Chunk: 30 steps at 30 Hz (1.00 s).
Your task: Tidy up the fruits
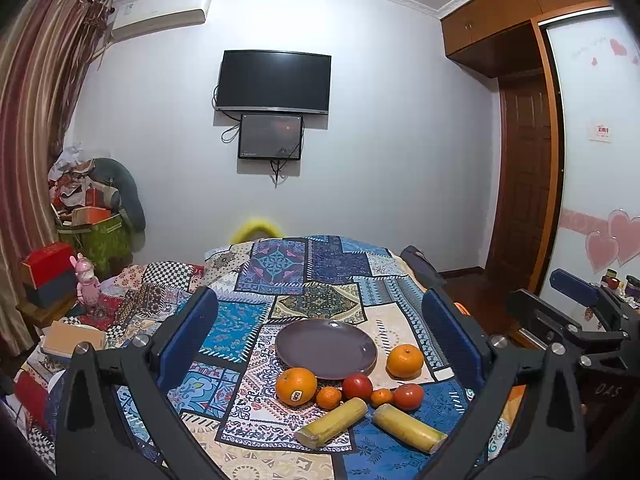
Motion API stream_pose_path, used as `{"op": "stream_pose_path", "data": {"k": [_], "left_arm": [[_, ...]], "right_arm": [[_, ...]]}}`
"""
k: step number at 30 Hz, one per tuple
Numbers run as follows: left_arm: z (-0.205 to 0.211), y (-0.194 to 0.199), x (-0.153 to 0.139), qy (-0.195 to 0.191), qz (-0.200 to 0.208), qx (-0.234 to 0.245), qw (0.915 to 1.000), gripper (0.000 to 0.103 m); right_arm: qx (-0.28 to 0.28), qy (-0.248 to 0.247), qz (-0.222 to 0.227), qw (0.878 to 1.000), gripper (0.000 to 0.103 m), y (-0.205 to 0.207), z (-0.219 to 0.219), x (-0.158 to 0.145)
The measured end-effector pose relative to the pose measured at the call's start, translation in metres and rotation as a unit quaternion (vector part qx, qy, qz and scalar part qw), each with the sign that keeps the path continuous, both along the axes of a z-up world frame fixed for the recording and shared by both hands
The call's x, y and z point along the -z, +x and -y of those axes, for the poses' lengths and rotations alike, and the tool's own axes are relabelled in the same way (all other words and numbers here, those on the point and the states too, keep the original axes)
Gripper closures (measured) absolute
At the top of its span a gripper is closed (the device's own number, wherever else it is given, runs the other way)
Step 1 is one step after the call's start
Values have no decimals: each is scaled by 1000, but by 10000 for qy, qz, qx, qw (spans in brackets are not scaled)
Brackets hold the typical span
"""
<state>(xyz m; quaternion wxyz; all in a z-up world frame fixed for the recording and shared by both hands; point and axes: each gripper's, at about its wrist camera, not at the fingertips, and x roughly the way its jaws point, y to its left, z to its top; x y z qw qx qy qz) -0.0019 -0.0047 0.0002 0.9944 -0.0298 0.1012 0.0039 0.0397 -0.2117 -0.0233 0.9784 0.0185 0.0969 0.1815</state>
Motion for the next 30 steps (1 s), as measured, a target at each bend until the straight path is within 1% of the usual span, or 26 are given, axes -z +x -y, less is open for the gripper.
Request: {"op": "stream_pose_path", "data": {"k": [13,30], "left_arm": [[0,0,0,-35,8,-6,10000,0],[-3,-3,0,12,36,-26,10000,0]], "right_arm": [[-4,-5,-3,10000,0,0,0,-1],[-8,-17,-8,10000,0,1,0,-1]]}}
